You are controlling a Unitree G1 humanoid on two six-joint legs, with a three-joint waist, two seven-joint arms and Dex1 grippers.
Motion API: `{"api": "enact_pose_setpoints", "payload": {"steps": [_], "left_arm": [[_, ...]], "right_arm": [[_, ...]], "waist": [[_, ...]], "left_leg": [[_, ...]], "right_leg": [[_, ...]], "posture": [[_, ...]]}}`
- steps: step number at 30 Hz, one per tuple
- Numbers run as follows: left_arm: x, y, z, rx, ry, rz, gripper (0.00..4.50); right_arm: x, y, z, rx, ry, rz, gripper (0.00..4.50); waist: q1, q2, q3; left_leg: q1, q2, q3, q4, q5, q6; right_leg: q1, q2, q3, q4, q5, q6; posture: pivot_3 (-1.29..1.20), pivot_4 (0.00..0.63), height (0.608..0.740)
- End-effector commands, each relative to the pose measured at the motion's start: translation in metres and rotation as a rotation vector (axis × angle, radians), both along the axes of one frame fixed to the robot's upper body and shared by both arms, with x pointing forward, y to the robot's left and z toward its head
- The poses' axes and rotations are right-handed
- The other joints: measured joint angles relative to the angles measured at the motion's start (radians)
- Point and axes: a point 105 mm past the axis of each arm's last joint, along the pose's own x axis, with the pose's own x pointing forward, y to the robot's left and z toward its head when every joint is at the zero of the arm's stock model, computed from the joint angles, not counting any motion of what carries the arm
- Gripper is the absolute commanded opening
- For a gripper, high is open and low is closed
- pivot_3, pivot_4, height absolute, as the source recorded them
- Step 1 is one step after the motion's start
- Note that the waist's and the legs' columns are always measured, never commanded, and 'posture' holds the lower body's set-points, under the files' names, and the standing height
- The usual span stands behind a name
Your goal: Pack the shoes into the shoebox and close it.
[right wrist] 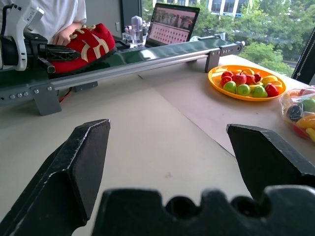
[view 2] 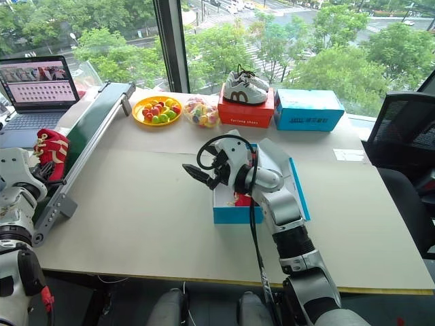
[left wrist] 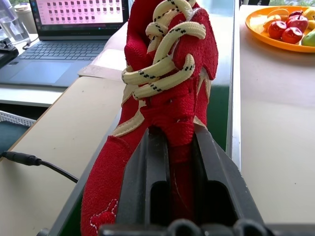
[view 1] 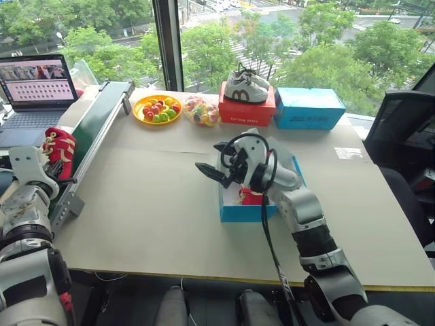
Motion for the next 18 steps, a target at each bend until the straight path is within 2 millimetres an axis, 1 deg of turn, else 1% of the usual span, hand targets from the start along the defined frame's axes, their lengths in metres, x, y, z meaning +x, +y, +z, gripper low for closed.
{"api": "enact_pose_setpoints", "payload": {"steps": [1,3,5,6,8,10,12,13,14,15,18], "left_arm": [[0.021,-0.056,0.081,0.054,-0.251,-0.200,0.15],[0.025,-0.103,0.097,0.041,-0.299,-0.348,0.15],[0.023,-0.139,0.108,0.058,-0.331,-0.440,0.15],[0.022,-0.154,0.113,0.081,-0.344,-0.471,0.15],[0.020,-0.173,0.119,0.106,-0.354,-0.502,0.15],[0.019,-0.199,0.128,0.093,-0.375,-0.562,0.15],[0.011,-0.240,0.136,0.109,-0.399,-0.706,0.15],[0.001,-0.267,0.136,0.130,-0.402,-0.830,0.15],[-0.009,-0.285,0.136,0.136,-0.399,-0.926,0.15],[-0.016,-0.297,0.136,0.136,-0.399,-0.990,0.15],[-0.028,-0.312,0.134,0.111,-0.382,-1.068,0.15]], "right_arm": [[0.003,-0.008,0.033,0.115,-0.009,-0.024,4.50],[0.007,-0.014,0.045,0.233,0.076,-0.031,4.50],[0.006,-0.016,0.054,0.315,0.140,-0.011,4.50],[0.005,-0.017,0.059,0.355,0.171,-0.002,4.50],[0.003,-0.020,0.066,0.408,0.219,0.015,4.50],[0.001,-0.025,0.075,0.457,0.253,0.032,4.50],[0.003,-0.035,0.085,0.515,0.264,0.018,4.50],[0.006,-0.039,0.085,0.490,0.246,-0.017,4.50],[0.007,-0.042,0.083,0.473,0.238,-0.036,4.50],[0.008,-0.044,0.083,0.472,0.238,-0.046,4.50],[0.011,-0.050,0.085,0.515,0.250,-0.065,4.50]], "waist": [[0.006,-0.002,0.001],[0.009,-0.002,0.001],[0.009,-0.002,0.001],[0.008,-0.002,0.001],[0.003,-0.002,0.001],[-0.010,-0.002,0.001],[-0.013,-0.002,0.001],[-0.013,-0.002,0.001],[-0.013,-0.002,0.001],[-0.013,-0.002,0.001],[-0.017,-0.001,0.001]], "left_leg": [[-0.001,0.000,0.000,0.000,0.000,0.000],[-0.002,0.000,0.000,0.000,0.001,-0.001],[-0.003,0.000,-0.001,0.000,0.001,-0.001],[-0.003,0.000,-0.001,0.000,0.001,0.000],[-0.003,0.000,-0.001,-0.001,0.001,0.000],[-0.002,0.000,-0.001,-0.001,0.001,0.000],[-0.002,0.000,-0.002,-0.001,0.001,0.000],[-0.002,0.000,-0.002,-0.001,0.001,0.000],[-0.002,0.000,-0.002,-0.001,0.001,0.000],[-0.002,0.000,-0.002,0.000,0.001,0.000],[-0.002,0.000,-0.002,-0.001,0.001,0.000]], "right_leg": [[0.000,0.000,0.000,0.000,0.000,0.000],[0.000,0.000,0.000,-0.001,0.000,0.000],[-0.001,0.000,0.000,-0.001,0.000,0.000],[-0.001,0.000,0.000,-0.001,0.000,0.000],[0.000,0.000,0.000,-0.001,0.000,0.000],[0.000,0.000,0.000,-0.001,0.000,0.000],[0.000,0.000,0.001,-0.001,0.000,0.000],[0.000,0.000,0.000,-0.001,0.000,0.000],[0.000,0.000,0.000,-0.001,0.000,0.000],[0.000,0.000,0.000,-0.001,-0.001,0.001],[0.000,0.000,0.001,-0.002,-0.001,0.001]], "posture": [[0.00,0.150,0.740],[0.00,0.150,0.740],[0.00,0.150,0.740],[0.00,0.150,0.740],[0.00,0.150,0.740],[0.00,0.150,0.740],[0.00,0.150,0.740],[0.00,0.150,0.740],[0.00,0.150,0.740],[0.00,0.150,0.740],[0.00,0.150,0.740]]}}
